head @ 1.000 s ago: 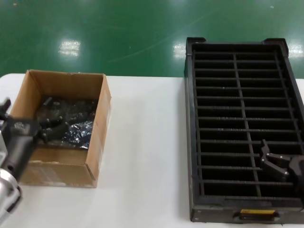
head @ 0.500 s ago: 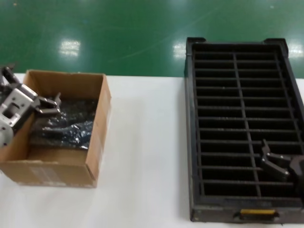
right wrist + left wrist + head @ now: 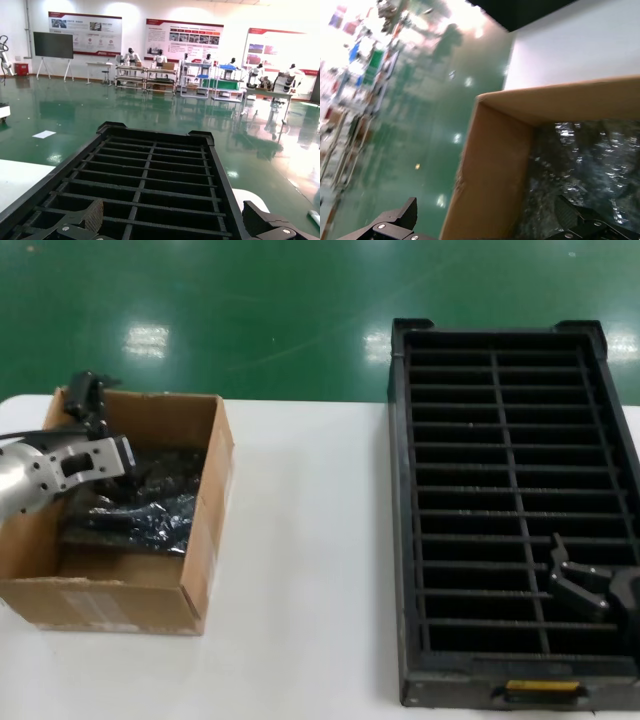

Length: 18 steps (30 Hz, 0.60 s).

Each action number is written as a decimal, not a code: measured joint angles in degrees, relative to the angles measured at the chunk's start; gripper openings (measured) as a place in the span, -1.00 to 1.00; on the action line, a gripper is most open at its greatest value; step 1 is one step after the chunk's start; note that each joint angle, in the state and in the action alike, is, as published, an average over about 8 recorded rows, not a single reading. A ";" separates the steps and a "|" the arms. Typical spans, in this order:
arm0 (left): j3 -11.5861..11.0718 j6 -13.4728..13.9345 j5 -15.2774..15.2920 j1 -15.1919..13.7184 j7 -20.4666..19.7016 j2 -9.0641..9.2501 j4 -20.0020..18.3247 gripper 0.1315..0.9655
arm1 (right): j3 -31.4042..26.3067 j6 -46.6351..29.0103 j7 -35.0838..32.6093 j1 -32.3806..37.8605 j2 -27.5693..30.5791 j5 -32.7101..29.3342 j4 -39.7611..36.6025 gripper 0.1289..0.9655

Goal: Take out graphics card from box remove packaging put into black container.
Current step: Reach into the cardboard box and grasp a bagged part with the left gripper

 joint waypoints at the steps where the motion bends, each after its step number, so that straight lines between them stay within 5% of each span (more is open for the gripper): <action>1: -0.42 1.17 -0.06 -1.14 2.64 0.34 2.05 1.00 | 0.00 0.00 0.00 0.00 0.00 0.00 0.00 1.00; 7: -2.65 6.18 -1.01 -6.21 17.75 1.82 12.47 1.00 | 0.00 0.00 0.00 0.00 0.00 0.00 0.00 1.00; 12: -3.83 7.20 -1.94 -9.24 29.52 2.58 19.18 1.00 | 0.00 0.00 0.00 0.00 0.00 0.00 0.00 1.00; 18: -3.31 7.51 -1.41 -10.96 36.16 2.31 23.36 1.00 | 0.00 0.00 0.00 0.00 0.00 0.00 0.00 1.00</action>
